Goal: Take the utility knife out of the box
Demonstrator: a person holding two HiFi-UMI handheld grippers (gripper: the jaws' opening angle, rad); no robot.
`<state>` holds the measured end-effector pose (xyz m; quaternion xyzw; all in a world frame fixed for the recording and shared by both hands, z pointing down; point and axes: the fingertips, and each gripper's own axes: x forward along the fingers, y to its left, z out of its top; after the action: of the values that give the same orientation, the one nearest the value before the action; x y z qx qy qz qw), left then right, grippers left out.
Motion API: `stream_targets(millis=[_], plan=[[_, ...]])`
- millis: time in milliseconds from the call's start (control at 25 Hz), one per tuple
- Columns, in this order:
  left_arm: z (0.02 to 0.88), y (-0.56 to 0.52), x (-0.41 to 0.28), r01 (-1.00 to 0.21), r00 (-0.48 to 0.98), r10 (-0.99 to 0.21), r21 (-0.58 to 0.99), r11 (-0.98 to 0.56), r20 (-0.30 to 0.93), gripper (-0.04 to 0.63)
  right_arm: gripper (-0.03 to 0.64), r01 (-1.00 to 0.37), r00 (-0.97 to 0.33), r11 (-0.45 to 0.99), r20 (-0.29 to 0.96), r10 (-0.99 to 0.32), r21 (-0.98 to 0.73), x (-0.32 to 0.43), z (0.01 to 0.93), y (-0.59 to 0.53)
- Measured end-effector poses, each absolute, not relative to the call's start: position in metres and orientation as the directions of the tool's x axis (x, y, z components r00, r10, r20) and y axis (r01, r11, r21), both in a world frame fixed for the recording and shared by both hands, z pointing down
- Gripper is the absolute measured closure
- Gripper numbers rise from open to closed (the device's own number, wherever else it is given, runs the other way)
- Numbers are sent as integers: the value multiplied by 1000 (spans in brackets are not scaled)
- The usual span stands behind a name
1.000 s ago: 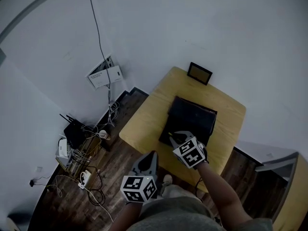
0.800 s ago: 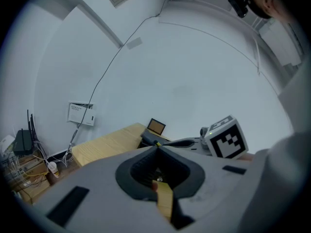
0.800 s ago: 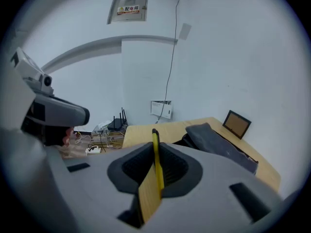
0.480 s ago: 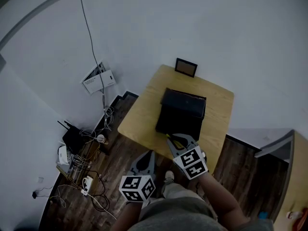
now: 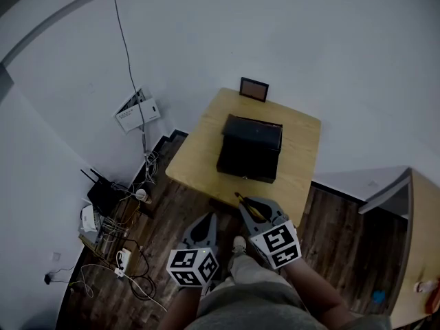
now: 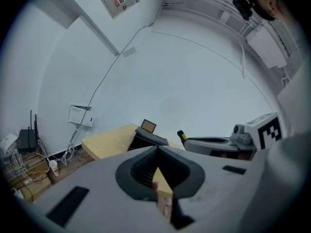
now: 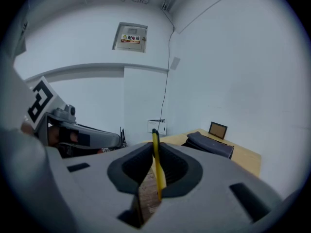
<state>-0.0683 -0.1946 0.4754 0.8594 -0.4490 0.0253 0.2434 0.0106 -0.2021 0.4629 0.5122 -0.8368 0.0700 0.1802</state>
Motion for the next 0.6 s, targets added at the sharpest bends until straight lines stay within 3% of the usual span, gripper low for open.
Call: stream_targets(millis=[600], plan=[[461,-122,-83,-783,585,-780,403,-473,223,592,580,-902,-405,431,286,-869,34,6,438,-117]])
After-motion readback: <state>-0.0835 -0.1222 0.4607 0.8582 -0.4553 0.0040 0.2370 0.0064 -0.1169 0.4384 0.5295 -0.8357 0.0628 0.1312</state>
